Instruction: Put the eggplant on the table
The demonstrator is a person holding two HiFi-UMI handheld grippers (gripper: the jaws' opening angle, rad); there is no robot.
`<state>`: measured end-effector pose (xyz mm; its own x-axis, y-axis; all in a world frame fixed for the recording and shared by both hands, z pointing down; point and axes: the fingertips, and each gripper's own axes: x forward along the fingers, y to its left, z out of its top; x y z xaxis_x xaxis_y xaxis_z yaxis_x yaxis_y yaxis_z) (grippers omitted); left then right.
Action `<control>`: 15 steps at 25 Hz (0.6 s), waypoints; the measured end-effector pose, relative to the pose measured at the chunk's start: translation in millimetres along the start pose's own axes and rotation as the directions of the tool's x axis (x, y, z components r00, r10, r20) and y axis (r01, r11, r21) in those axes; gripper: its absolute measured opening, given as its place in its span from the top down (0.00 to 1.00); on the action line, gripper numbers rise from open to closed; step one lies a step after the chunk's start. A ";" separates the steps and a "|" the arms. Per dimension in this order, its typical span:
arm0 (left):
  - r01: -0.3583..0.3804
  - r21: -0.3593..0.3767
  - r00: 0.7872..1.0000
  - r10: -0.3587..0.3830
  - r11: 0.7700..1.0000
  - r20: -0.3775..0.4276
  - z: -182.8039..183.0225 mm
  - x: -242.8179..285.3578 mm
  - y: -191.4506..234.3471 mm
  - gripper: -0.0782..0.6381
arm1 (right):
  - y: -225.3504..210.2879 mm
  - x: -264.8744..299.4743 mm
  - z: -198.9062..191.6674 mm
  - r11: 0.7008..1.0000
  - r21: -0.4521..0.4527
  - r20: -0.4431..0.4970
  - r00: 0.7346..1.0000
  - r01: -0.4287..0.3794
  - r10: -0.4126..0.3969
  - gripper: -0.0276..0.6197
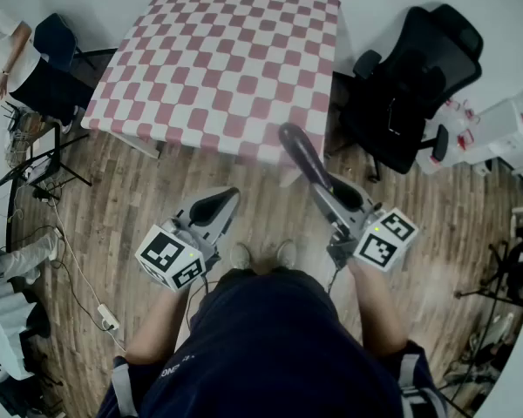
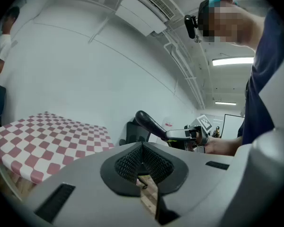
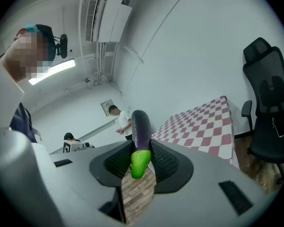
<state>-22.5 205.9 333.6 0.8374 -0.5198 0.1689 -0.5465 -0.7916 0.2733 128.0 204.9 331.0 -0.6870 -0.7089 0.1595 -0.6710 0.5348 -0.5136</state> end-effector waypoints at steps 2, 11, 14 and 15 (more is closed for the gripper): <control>-0.001 -0.022 1.000 0.001 1.000 0.002 -1.4 5.3 -2.9 0.85 | -4.5 -2.3 1.1 1.000 -0.001 -0.001 1.000 -0.002 0.002 0.76; -0.031 -0.043 0.999 0.031 0.999 -0.008 -7.2 23.4 -17.2 0.85 | -18.8 -16.8 4.0 0.999 0.000 -0.017 0.999 -0.037 0.037 0.76; -0.046 -0.049 0.999 0.045 0.998 -0.019 -14.4 28.9 -25.4 0.85 | -27.4 -23.4 -0.6 0.999 0.019 -0.022 0.999 -0.049 0.049 0.76; -0.051 -0.048 0.999 0.050 0.998 -0.021 -16.4 31.5 -28.6 0.85 | -31.7 -26.5 -2.3 0.998 0.029 -0.022 0.998 -0.050 0.051 0.75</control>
<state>19.6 217.4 346.7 0.8093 -0.5515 0.2021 -0.5871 -0.7479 0.3098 166.8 207.8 345.0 -0.7261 -0.6706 0.1515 -0.6272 0.5558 -0.5456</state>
